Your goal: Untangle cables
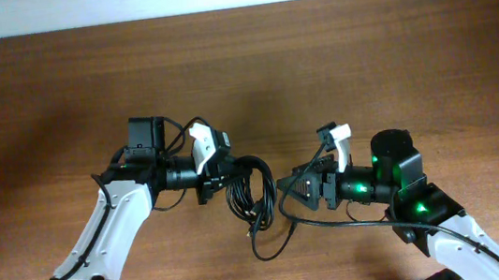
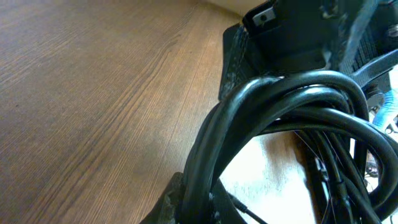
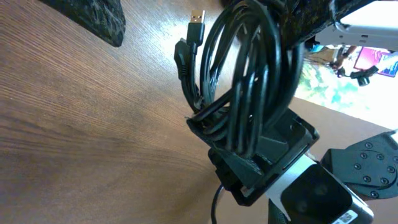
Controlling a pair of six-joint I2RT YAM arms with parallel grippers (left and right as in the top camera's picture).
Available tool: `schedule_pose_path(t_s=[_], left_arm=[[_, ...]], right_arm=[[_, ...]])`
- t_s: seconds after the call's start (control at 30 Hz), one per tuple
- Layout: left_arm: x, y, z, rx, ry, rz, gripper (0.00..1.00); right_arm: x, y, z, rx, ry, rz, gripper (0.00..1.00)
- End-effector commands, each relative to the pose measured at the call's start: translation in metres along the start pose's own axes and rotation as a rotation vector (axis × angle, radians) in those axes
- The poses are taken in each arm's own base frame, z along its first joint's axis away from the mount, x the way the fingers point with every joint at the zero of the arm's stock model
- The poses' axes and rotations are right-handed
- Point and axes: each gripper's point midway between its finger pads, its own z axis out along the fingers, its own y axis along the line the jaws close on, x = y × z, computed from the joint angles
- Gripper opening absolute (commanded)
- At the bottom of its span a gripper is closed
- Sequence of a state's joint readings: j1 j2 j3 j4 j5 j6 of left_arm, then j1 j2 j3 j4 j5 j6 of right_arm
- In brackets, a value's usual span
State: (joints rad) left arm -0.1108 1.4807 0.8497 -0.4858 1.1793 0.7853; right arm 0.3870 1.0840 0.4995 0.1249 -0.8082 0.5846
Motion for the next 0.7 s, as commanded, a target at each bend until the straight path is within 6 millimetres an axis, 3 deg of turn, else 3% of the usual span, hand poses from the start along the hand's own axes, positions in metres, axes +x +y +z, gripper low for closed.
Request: schedule_pose_path(t_s=[0.0, 0.1, 0.27, 0.4, 0.5, 0.67], left_arm=[[-0.017, -0.011, -0.002, 0.050, -0.055, 0.019, 0.00], [-0.019, -0.021, 0.010, 0.089, -0.045, 0.049, 0.00], [-0.014, -0.013, 0.012, 0.046, -0.005, 0.066, 0.00], [-0.012, 0.003, -0.004, -0.018, -0.020, -0.003, 0.00], [-0.012, 0.005, -0.006, -0.025, -0.021, -0.006, 0.00], [-0.012, 0.005, -0.005, -0.027, -0.019, -0.006, 0.00]], right_arm=[[-0.004, -0.001, 0.003, 0.010, -0.003, 0.000, 0.78], [0.002, 0.000, 0.011, -0.004, 0.025, -0.003, 0.77], [0.004, 0.013, 0.018, -0.048, 0.030, -0.050, 0.77], [0.004, 0.013, 0.018, -0.049, 0.030, -0.050, 0.77], [0.003, 0.015, 0.018, -0.058, 0.030, -0.055, 0.77], [-0.004, 0.040, 0.015, -0.176, 0.020, -0.098, 0.77]])
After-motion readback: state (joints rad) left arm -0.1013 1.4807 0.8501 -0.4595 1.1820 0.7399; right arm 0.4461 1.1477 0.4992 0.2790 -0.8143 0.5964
